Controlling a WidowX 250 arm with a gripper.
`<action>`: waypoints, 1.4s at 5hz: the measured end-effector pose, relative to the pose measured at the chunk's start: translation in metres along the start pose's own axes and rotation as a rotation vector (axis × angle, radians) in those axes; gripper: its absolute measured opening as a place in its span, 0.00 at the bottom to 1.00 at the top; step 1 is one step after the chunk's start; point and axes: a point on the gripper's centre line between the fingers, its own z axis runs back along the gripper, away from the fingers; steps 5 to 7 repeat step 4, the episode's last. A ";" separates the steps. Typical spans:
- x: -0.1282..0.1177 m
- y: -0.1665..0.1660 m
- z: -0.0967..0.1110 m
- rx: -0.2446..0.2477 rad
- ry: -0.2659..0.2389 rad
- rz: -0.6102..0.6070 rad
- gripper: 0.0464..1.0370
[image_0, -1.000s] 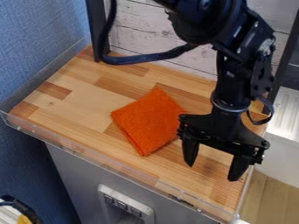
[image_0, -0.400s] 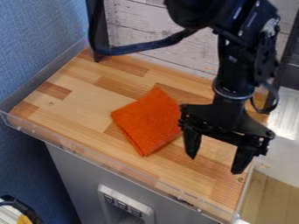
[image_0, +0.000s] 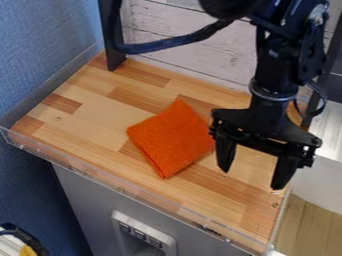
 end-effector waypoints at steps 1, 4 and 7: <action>0.003 -0.001 0.003 -0.002 -0.004 0.006 0.96; 0.017 -0.002 0.004 0.016 0.014 0.014 0.96; 0.017 -0.002 0.004 0.016 0.014 0.014 0.96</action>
